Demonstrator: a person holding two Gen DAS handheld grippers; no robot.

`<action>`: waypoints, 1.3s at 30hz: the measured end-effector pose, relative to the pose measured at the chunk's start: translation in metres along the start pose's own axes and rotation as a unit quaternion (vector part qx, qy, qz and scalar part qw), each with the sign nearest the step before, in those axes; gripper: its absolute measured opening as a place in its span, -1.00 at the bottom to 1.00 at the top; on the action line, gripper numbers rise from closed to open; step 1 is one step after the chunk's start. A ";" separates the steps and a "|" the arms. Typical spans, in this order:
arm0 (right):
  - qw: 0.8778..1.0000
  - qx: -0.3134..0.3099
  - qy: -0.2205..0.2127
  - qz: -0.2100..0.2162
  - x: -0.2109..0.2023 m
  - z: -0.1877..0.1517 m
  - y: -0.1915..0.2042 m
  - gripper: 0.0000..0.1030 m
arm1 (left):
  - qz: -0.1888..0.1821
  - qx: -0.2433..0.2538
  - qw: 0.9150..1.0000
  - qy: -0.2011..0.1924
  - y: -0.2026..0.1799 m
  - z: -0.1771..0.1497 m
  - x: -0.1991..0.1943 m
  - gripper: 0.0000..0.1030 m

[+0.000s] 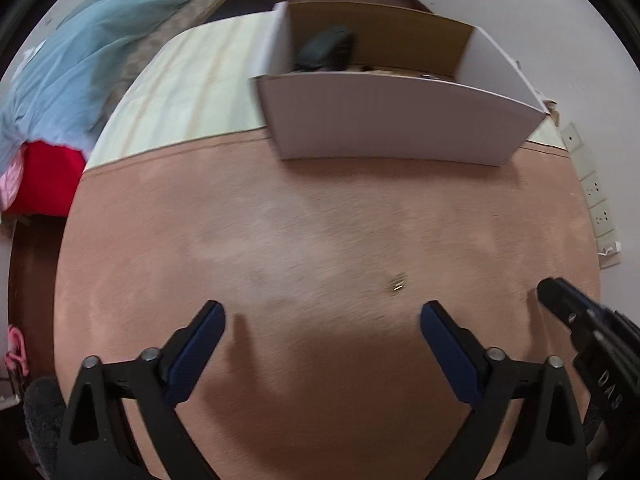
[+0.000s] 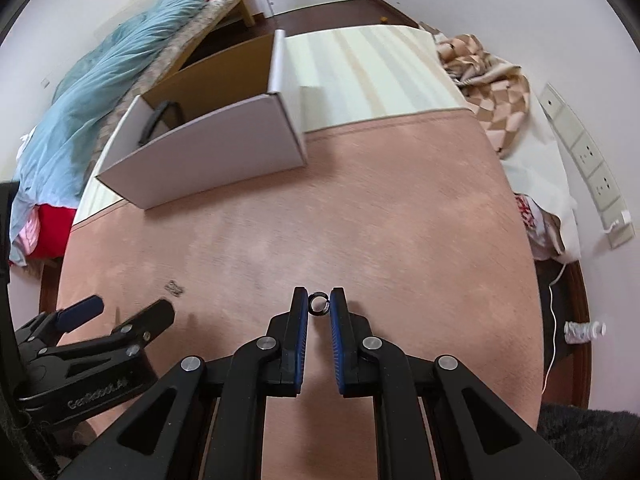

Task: Organize jewelry
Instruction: 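Grasp the second black ring with right gripper while left gripper grasps the small gold clasp, then lower the ring into the box with right gripper while left gripper lowers the clasp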

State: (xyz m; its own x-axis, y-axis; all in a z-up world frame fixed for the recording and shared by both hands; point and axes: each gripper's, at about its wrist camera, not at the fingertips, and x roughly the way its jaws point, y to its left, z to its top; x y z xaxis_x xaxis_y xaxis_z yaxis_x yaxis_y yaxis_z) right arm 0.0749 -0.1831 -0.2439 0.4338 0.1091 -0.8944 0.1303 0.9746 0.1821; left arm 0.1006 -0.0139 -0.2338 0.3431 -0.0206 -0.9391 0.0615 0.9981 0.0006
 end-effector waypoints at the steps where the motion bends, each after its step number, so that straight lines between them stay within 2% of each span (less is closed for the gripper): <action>1: 1.000 0.004 0.001 0.001 0.000 -0.001 -0.003 -0.77 | 0.000 0.005 1.000 0.000 -0.004 0.001 0.001 0.60; 3: 1.000 0.009 -0.003 0.000 -0.003 -0.002 -0.009 -0.77 | -0.003 0.013 1.000 -0.004 -0.012 0.000 0.003 0.12; 4: 1.000 0.011 -0.004 0.001 -0.003 -0.002 -0.008 -0.77 | -0.005 0.019 1.000 -0.006 -0.015 0.001 0.004 0.02; 6: 1.000 0.015 -0.006 0.002 -0.004 -0.001 -0.011 -0.77 | -0.007 0.028 0.999 -0.017 -0.020 0.000 0.001 -0.40; 7: 1.000 0.016 -0.007 0.002 -0.005 -0.001 -0.012 -0.77 | -0.010 0.034 0.999 -0.020 -0.023 0.000 0.000 -0.52; 8: 1.000 0.018 -0.007 0.003 -0.005 0.000 -0.012 -0.77 | -0.012 0.036 0.999 -0.021 -0.024 0.001 0.000 -0.73; 11: 1.000 0.018 -0.009 0.002 -0.006 0.001 -0.012 -0.77 | -0.014 0.039 0.999 -0.025 -0.028 0.000 -0.002 -0.85; 19: 1.000 0.020 -0.022 0.008 -0.018 0.005 -0.013 -0.77 | -0.030 0.036 0.998 -0.035 -0.021 0.000 -0.011 -0.88; 24: 0.998 0.019 -0.041 0.033 -0.040 0.021 -0.006 -0.77 | -0.053 0.030 0.996 -0.059 -0.014 0.014 -0.046 -0.88; 29: 0.995 0.005 -0.065 0.078 -0.064 0.068 0.012 -0.77 | -0.087 0.021 0.992 -0.085 0.000 0.057 -0.087 -0.88; 32: 0.993 -0.009 -0.064 0.095 -0.064 0.102 0.027 -0.78 | -0.099 0.028 0.991 -0.088 0.007 0.094 -0.097 -0.88; 35: 0.994 -0.022 -0.046 0.099 -0.049 0.136 0.039 -0.78 | -0.095 0.036 0.992 -0.081 0.009 0.122 -0.090 -0.88; 39: 0.995 -0.029 -0.004 0.097 -0.020 0.169 0.045 -0.78 | -0.094 0.038 0.993 -0.052 0.009 0.153 -0.069 -0.88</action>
State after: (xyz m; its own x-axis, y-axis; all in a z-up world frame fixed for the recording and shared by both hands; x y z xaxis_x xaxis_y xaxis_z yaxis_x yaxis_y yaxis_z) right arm 0.2223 -0.1749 -0.1491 0.4534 0.2945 -0.8413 -0.0085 0.9452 0.3264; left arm 0.2209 -0.0120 -0.1161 0.4131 -0.2166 -0.8846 0.2035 0.9687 -0.1422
